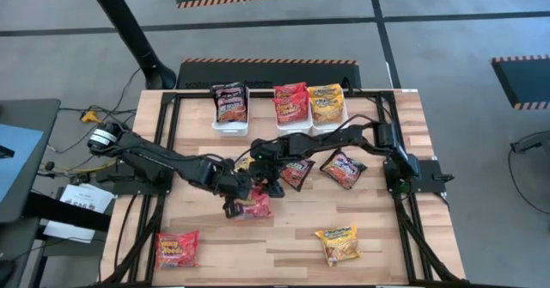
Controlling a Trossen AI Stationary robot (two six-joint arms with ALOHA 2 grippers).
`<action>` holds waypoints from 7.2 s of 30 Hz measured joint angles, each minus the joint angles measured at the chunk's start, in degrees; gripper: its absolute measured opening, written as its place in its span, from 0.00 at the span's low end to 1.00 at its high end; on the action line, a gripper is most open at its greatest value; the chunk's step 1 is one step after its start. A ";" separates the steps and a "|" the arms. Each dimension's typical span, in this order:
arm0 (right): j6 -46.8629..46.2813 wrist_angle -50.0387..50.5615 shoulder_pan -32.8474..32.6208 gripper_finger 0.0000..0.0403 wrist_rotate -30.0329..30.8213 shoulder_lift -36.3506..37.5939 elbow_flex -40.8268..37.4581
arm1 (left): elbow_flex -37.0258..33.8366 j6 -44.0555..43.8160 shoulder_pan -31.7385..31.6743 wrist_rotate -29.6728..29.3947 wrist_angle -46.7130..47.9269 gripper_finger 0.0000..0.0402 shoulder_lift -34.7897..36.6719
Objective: Sort Maruchan noodles
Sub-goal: Put the red noodle pack into the middle white bin, then put the black noodle pack into the left white bin
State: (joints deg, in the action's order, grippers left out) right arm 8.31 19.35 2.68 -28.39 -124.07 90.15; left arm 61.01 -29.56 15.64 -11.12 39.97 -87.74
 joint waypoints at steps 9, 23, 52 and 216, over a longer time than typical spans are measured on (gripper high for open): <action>-3.32 3.84 -1.22 0.52 -0.26 0.81 3.26 | -0.01 -3.42 0.06 -0.12 0.29 0.00 0.24; -0.12 0.63 -5.14 0.53 9.73 0.35 3.39 | -0.02 -8.14 3.87 -6.79 1.71 0.00 11.50; -9.42 3.76 -6.71 0.40 15.48 -4.93 3.58 | -0.07 -10.37 3.84 -8.67 2.17 0.00 14.19; -22.39 65.59 10.24 0.40 18.60 33.87 -2.97 | 0.00 8.52 -22.30 -5.67 10.80 0.00 47.16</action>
State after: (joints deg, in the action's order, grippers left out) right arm -14.08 84.95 12.93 -9.78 -90.20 87.18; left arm 61.01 -21.04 -6.66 -16.79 50.76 -40.59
